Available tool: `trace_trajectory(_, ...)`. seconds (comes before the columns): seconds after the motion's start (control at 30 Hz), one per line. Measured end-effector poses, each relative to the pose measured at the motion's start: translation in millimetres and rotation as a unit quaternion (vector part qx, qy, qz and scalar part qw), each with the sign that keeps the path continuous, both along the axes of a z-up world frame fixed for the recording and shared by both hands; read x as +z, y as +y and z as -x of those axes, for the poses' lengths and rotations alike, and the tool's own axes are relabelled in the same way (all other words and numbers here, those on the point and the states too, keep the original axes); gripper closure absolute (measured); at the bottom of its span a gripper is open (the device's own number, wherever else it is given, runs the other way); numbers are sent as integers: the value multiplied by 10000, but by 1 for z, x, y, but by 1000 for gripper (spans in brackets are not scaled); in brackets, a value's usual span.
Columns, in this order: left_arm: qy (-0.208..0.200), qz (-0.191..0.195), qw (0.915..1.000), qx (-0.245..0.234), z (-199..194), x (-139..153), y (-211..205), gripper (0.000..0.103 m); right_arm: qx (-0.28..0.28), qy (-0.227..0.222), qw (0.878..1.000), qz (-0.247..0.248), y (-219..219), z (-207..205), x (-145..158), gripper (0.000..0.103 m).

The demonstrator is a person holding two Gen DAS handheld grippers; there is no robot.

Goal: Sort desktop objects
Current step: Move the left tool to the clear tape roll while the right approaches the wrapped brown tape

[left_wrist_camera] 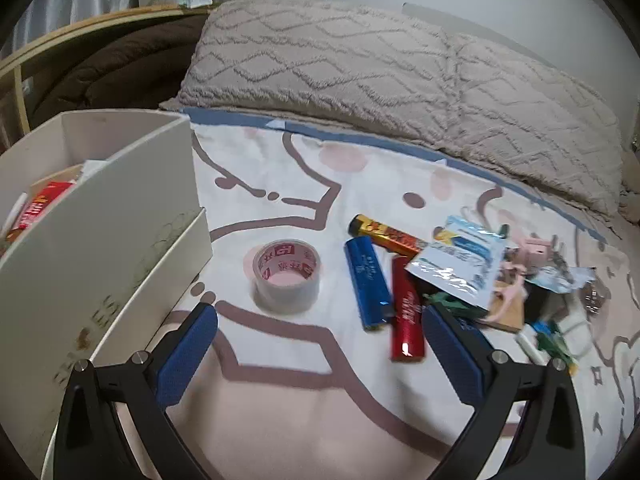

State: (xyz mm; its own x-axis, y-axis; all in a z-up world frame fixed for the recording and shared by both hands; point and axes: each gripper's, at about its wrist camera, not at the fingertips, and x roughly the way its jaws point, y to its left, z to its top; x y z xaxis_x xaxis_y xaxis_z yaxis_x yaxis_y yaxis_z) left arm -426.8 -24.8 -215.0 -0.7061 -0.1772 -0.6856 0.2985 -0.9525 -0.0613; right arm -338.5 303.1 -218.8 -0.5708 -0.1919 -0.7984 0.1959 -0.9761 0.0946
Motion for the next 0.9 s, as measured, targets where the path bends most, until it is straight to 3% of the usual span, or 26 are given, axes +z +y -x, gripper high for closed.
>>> trace_trajectory(0.17, -188, -5, 9996, 213, 20, -11, -12, 1, -192, -109, 9997, 46, -1, 8, -8, 0)
trace_trajectory(0.33, -480, -268, 9980, 305, 34, -26, -26, 2, -24, -56, 9991, 429, -6, 8, -11, 0)
trace_trajectory(0.47, -531, -559, 9965, 332, 34, -31, -35, 1, 294, 210, 9993, -55, -28, 1, -13, 0)
trace_trajectory(0.7, -564, -564, 9963, 315, 30, -32, -35, 0, 569, -45, 9981, -233, -41, 10, -25, 0)
trace_trajectory(0.8, -612, -487, 9964, 326, 30, -32, -32, 0, 389, -489, 9980, 75, -33, 30, -31, 0)
trace_trajectory(0.9, -698, -391, 9963, 322, 32, -33, -29, 0, 8, -263, 9996, 68, -22, 47, -24, 0)
